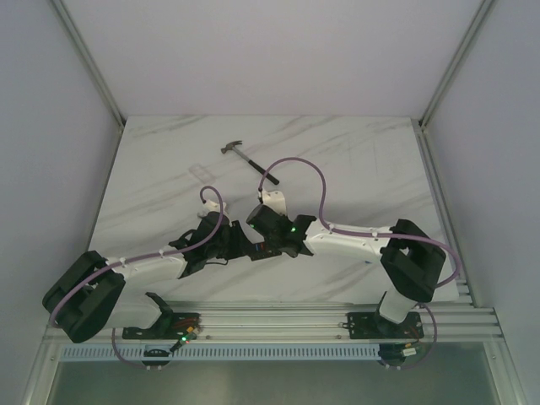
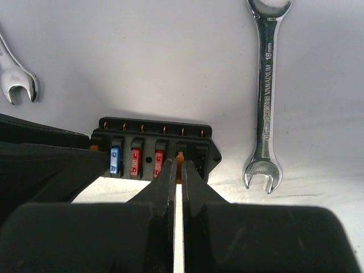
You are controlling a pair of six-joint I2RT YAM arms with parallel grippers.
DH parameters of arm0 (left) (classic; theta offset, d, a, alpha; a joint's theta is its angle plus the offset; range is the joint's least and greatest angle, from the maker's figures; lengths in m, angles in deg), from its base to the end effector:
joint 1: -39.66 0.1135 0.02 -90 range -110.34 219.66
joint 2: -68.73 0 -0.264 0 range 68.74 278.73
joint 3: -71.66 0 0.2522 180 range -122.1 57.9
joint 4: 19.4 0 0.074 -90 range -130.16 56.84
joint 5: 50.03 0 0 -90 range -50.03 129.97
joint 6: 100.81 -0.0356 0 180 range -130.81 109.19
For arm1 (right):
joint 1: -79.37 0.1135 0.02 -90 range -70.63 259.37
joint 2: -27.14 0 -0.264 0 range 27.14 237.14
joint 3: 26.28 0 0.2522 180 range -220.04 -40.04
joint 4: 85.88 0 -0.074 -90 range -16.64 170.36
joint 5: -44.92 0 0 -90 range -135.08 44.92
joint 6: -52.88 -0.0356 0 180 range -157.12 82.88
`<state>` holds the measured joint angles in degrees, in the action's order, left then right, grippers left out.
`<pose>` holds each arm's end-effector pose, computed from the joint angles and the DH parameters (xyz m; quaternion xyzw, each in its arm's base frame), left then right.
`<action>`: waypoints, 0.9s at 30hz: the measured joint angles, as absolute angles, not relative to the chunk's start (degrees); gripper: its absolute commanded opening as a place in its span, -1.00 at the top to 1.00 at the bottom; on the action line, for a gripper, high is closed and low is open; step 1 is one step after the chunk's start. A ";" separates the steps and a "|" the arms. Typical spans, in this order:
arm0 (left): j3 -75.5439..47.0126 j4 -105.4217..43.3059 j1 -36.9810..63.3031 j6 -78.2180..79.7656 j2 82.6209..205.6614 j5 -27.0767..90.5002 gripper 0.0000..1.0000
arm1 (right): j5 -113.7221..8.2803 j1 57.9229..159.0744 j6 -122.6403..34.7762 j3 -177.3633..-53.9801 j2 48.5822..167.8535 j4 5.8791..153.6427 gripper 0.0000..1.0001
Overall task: Snap on the fuse box
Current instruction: Install the fuse at the fuse box base.
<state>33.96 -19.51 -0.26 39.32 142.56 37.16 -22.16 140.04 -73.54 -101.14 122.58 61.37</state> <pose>0.1818 -0.1544 0.1536 -0.0683 0.8891 -0.3352 0.3040 0.1810 0.2939 0.2020 -0.1343 0.9227 0.1062 0.3455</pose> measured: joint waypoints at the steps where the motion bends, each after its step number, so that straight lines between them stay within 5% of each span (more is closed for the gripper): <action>1: 33.96 -19.51 -0.24 39.37 142.56 37.16 0.15 | -22.10 140.04 -73.63 -101.16 122.55 61.40 1.00; 27: 33.98 -19.49 -0.24 39.78 142.54 37.14 0.15 | -22.29 140.04 -74.61 -102.60 125.15 60.11 1.00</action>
<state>33.98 -19.49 -0.24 39.78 142.54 37.14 -22.29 140.04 -74.61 -102.60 125.15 60.11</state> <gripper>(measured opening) 0.428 0.044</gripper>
